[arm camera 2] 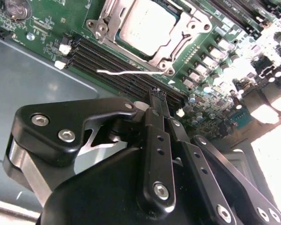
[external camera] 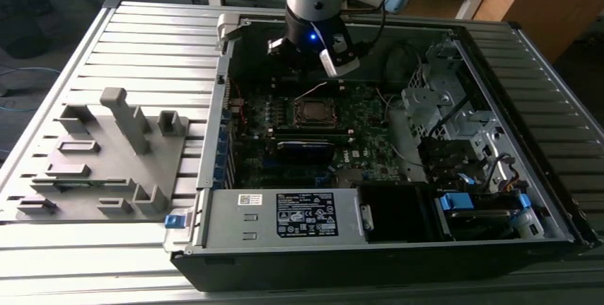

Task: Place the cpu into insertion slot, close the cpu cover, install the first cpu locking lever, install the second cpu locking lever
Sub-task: 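Install the first cpu locking lever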

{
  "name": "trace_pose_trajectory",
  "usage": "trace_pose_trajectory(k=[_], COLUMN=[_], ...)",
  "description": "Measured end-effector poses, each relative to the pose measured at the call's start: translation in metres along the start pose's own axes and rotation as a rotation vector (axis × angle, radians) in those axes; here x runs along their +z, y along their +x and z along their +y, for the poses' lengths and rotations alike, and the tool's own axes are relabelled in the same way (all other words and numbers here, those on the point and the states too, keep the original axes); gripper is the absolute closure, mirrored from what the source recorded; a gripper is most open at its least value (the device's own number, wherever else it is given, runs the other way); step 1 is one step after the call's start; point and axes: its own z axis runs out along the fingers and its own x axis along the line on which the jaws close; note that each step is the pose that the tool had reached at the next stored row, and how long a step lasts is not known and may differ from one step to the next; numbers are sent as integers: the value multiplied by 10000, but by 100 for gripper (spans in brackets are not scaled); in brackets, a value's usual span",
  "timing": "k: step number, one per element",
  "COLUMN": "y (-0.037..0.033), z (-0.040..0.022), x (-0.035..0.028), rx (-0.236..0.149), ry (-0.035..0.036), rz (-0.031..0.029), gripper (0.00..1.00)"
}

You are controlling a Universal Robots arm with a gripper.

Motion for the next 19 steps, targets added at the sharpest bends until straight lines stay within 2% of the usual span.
trace_pose_trajectory(k=[10, 19], y=[-4, -24], z=[-10, -13], x=[43, 55], rx=[0, 0], ry=[-2, -3], rz=[-1, -1], gripper=[90, 90])
